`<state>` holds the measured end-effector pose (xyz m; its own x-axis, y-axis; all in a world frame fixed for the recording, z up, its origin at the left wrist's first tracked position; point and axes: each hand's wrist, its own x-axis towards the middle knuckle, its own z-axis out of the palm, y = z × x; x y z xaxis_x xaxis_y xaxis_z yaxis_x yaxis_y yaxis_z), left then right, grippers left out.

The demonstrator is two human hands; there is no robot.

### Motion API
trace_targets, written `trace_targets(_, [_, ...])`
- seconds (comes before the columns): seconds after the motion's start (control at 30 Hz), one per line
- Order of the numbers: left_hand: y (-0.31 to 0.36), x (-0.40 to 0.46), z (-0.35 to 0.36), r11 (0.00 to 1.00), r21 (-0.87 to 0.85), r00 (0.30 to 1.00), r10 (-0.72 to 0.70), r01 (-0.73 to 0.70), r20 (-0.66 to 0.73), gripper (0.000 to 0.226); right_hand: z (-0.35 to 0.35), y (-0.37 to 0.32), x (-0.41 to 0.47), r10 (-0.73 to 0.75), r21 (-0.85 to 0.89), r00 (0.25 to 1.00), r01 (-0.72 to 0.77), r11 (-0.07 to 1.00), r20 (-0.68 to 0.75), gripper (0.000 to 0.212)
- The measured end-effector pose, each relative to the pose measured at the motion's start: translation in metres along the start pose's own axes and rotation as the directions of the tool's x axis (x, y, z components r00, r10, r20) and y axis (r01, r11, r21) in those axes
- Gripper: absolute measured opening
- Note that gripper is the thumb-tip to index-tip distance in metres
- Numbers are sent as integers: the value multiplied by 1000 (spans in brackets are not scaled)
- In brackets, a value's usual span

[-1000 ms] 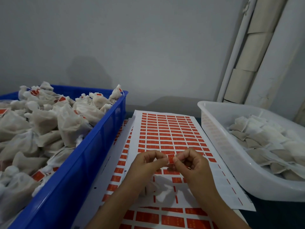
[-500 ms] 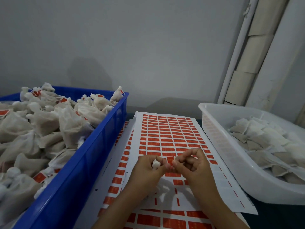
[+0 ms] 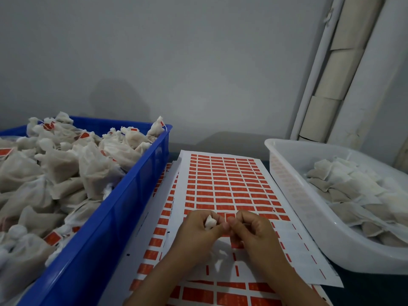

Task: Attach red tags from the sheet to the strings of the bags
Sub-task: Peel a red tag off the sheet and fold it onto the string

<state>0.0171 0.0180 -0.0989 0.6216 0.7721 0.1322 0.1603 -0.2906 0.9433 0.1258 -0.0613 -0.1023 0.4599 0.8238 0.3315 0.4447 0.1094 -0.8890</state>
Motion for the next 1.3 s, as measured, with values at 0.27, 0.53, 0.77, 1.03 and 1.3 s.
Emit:
trace_targets(0.27, [0, 0, -1, 1000, 7, 1000, 21, -21, 18, 11, 1, 4, 1, 20, 69, 1000, -20, 997, 13, 21])
trace_targets(0.53, [0, 0, -1, 1000, 15, 1000, 18, -18, 22, 10, 2, 8, 2, 26, 13, 1000, -26, 1000, -16, 21])
trace_targets(0.77, [-1, 1, -2, 999, 24, 998, 20, -21, 61, 12, 2, 10, 2, -5, 16, 998, 6, 1000, -67, 23])
trace_targets(1.03, [5, -1, -58, 943, 314, 909, -226, 113, 351, 42, -1, 17, 3, 114, 105, 988, -103, 989, -107, 24])
trace_targets(1.3, [0, -9, -63, 841, 537, 942, -233, 70, 241, 16, -3, 20, 7, 180, 274, 983, -179, 945, 23, 39])
